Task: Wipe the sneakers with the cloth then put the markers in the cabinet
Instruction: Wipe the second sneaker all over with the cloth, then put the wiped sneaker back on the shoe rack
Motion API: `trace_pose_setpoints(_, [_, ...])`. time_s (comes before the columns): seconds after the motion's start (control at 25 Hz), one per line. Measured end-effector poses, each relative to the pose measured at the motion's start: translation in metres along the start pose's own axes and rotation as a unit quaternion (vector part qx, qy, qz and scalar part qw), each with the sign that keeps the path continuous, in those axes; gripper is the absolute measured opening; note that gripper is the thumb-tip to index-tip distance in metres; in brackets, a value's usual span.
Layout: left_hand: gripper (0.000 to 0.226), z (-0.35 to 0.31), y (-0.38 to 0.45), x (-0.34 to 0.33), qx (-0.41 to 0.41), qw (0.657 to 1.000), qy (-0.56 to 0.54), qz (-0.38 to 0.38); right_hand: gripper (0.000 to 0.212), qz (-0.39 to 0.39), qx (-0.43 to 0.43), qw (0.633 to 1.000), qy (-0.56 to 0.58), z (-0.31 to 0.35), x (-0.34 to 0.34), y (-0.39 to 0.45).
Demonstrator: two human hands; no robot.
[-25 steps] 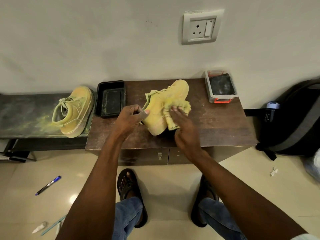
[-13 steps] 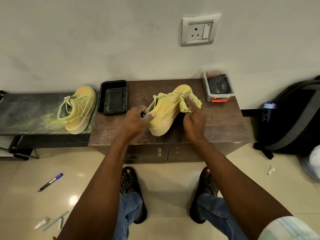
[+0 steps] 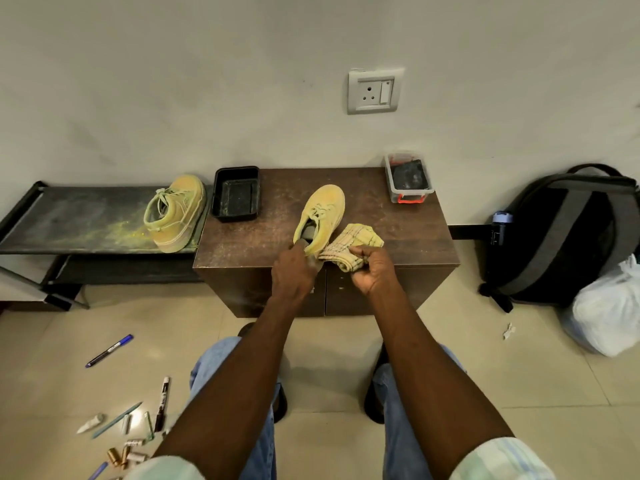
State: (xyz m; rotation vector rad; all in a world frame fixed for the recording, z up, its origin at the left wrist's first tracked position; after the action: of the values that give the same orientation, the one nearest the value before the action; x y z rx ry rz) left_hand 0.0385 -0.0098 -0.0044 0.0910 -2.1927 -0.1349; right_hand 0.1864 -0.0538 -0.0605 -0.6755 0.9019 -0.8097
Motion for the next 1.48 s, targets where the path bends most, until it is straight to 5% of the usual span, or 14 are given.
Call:
trace_pose_setpoints(0.4, [0.030,0.019,-0.007,0.064,0.046,0.986,-0.073,-0.140,0.047,0.091,-0.017,0.995,0.033,-0.006,-0.016,-0.015])
trace_pose_setpoints(0.6, [0.024,0.057,-0.007,0.126,0.060,0.951,-0.143,-0.268,0.065,0.207,-0.022,0.978,0.012,-0.029,-0.061,-0.032])
trace_pose_setpoints(0.84, [0.022,0.138,0.001,0.195,0.110,0.912,-0.178,-0.353,0.056,0.263,-0.048,0.962,-0.049,-0.105,-0.124,-0.045])
trace_pose_setpoints(1.0, [0.026,0.207,0.024,0.238,0.145,0.904,-0.087,-0.394,0.048,0.225,0.067,0.952,-0.194,-0.151,-0.164,-0.039])
trace_pose_setpoints(1.16, [0.031,0.273,0.072,0.247,0.196,0.903,-0.022,-0.383,0.047,0.205,0.280,0.852,-0.392,-0.173,-0.198,-0.049])
trace_pose_setpoints(1.48, [0.031,0.335,0.151,0.203,0.220,0.938,0.038,-0.265,0.055,0.201,0.367,0.807,-0.416,-0.179,-0.211,-0.030])
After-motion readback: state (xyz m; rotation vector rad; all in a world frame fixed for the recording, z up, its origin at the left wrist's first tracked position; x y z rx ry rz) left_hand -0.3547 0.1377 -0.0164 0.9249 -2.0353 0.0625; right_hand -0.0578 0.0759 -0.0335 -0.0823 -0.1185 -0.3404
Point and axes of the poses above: each hand's wrist, its own y-axis towards the middle knuckle, its own x-axis out of the back of the hand, z = x × y, the point moved 10 cm from there along y, towards the middle knuckle, and after that the axes turned 13 degrees about -z, right-handed, at the moved point
